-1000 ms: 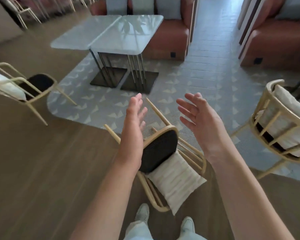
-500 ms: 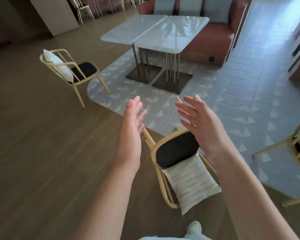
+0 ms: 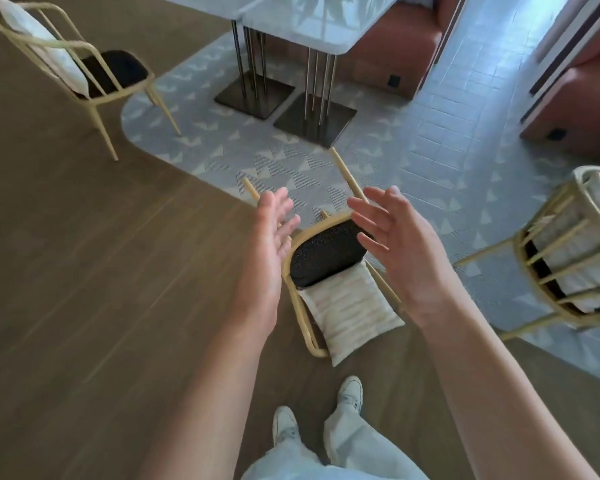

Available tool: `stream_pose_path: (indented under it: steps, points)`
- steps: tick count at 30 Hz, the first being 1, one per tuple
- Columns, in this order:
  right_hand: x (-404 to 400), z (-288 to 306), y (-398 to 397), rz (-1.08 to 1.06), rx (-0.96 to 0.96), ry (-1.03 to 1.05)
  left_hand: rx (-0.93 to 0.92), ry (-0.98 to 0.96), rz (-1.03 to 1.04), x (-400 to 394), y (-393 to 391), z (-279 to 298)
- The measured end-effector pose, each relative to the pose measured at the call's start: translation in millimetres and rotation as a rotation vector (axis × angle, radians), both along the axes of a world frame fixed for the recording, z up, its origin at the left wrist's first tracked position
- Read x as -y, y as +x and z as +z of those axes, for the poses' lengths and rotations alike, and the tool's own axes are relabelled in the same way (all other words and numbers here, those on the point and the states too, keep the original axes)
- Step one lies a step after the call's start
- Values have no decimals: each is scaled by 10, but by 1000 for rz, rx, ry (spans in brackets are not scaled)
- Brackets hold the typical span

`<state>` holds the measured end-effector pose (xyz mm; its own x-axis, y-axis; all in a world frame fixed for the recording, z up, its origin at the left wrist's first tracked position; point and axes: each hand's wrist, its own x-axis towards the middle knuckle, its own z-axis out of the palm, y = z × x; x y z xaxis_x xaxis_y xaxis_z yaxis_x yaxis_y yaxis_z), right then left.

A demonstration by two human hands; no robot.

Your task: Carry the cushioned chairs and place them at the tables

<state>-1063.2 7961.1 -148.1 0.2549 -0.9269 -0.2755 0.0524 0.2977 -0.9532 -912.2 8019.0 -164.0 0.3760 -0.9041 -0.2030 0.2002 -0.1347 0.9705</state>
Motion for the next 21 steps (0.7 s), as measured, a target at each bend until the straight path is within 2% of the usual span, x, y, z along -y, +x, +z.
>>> stream_pose_path:
  steps: [4, 12, 21]
  points:
    - [-140, -67, -48, 12, -8, 10, -33, 17, 11, -144, -71, -56]
    - [-246, -27, -258, 98, 42, -4, 18, 0, 59, -319, -361, 9]
    - [-214, -271, -1289, 119, 55, 57, 48, 75, 156, -303, -1359, -141]
